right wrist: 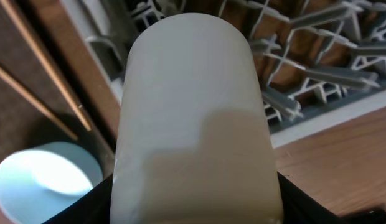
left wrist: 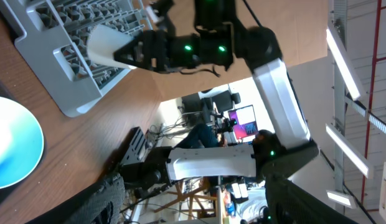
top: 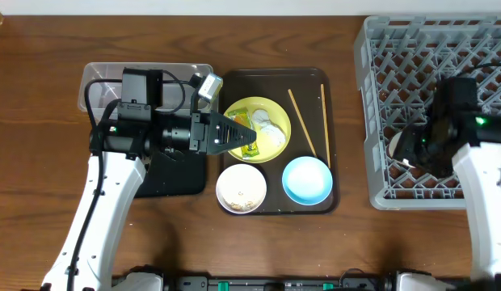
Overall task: Sort waste into correct bins and load items into the dishwasher rack
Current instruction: 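Carry the white cup with right gripper and place it in the rack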
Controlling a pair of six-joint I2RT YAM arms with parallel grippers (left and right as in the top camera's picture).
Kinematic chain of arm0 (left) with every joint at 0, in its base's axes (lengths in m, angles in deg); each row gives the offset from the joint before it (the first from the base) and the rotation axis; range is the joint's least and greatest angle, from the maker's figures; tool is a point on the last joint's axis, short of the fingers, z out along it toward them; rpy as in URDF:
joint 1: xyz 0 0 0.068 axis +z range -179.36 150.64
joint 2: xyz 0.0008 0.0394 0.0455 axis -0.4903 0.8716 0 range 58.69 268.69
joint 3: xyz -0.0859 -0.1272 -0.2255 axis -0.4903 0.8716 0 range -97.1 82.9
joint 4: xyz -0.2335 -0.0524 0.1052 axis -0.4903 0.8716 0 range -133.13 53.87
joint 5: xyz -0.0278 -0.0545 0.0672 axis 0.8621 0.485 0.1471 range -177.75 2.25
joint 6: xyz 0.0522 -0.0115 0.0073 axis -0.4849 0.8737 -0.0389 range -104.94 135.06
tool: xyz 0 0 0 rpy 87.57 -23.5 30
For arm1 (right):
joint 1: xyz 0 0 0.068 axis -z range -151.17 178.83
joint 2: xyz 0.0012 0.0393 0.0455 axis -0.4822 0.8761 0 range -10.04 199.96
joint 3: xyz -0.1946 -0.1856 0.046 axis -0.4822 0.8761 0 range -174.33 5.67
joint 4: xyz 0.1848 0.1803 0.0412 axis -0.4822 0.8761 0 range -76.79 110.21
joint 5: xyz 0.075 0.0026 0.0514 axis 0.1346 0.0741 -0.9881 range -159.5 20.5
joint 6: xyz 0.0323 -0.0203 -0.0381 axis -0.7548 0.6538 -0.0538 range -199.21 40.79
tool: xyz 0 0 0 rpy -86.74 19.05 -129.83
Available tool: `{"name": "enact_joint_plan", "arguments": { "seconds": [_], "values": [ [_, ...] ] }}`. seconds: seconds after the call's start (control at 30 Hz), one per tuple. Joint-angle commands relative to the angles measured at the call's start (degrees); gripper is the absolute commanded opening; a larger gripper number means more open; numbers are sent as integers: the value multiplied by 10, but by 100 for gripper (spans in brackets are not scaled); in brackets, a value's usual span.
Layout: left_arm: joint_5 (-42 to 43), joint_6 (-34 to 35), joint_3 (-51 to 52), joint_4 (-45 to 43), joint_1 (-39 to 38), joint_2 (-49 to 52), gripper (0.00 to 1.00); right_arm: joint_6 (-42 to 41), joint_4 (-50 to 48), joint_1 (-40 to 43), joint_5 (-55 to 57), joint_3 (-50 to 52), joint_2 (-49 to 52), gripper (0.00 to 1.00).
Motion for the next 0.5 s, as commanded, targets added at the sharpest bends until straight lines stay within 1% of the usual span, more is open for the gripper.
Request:
{"name": "enact_joint_plan", "arguments": {
  "seconds": [0.0,0.13,0.17,0.23,0.3,0.4,0.47],
  "values": [
    [7,-5,-7,-1,0,-1,75,-10,-9,14,5,-7,24,53],
    [7,-5,-7,-1,0,-1,75,-10,16,14,-17,-7,58,53],
    [7,-5,-7,-1,0,-1,75,-10,14,14,-15,-7,66,56],
    [6,-5,-7,-1,0,-1,75,-11,1,16,-17,-7,76,84],
    [-11,-5,-7,-1,0,-1,75,-15,-17,20,-24,-7,78,99],
    [-66,-3,-7,10,-1,-1,75,-9,-33,24,-80,-17,68,99],
    [-122,-3,-7,34,-1,-1,75,20,-43,24,-128,-29,51,99]
  ]
}}
